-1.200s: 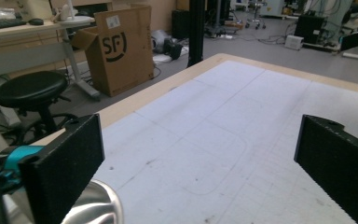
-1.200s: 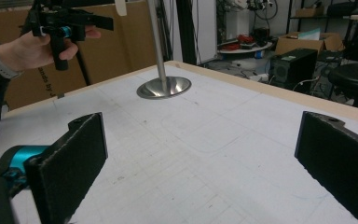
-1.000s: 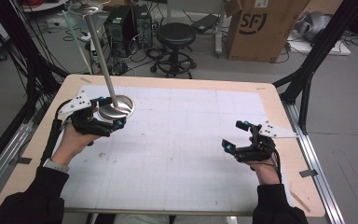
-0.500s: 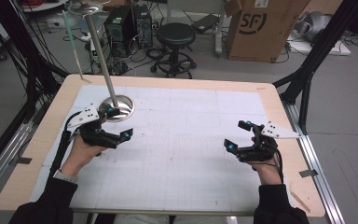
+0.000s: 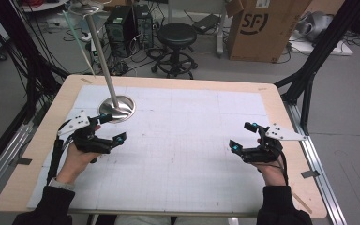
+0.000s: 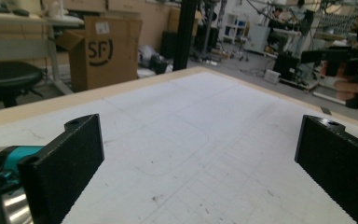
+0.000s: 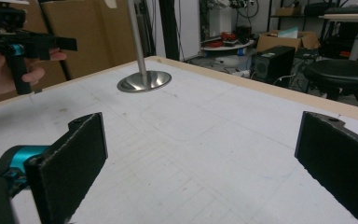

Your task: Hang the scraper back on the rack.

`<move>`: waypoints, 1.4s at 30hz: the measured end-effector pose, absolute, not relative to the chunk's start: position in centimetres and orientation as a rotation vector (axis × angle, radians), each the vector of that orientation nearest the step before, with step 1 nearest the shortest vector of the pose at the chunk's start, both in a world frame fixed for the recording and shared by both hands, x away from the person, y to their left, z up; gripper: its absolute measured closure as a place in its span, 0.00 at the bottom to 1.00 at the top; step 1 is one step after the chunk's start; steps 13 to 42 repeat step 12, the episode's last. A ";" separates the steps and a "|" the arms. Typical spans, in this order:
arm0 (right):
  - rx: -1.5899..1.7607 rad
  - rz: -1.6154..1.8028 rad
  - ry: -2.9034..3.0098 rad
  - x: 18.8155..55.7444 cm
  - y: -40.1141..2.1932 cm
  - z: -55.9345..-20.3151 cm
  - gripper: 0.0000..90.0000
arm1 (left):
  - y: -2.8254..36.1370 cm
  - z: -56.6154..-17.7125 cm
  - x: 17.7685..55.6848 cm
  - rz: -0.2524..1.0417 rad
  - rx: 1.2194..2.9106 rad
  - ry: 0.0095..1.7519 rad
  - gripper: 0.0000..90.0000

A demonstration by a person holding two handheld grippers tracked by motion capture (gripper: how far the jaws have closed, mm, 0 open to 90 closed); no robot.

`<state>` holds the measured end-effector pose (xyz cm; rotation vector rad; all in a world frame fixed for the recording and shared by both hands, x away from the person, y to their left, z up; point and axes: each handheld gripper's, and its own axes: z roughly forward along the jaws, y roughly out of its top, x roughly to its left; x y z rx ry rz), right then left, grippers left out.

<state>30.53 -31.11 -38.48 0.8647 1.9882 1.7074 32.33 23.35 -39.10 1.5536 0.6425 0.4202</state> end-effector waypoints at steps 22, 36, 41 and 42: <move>0.910 1.697 1.956 30.4 -32.3 -39.0 0.01 | 22.9 -39.4 31.9 0.439 1.620 0.622 0.02; 0.910 1.697 1.956 30.4 -32.3 -39.0 0.01 | 22.9 -39.4 31.9 0.439 1.620 0.622 0.02; 0.910 1.697 1.956 30.4 -32.3 -39.0 0.01 | 22.9 -39.4 31.9 0.439 1.620 0.622 0.02; 0.910 1.697 1.956 30.4 -32.3 -39.0 0.01 | 22.9 -39.4 31.9 0.439 1.620 0.622 0.02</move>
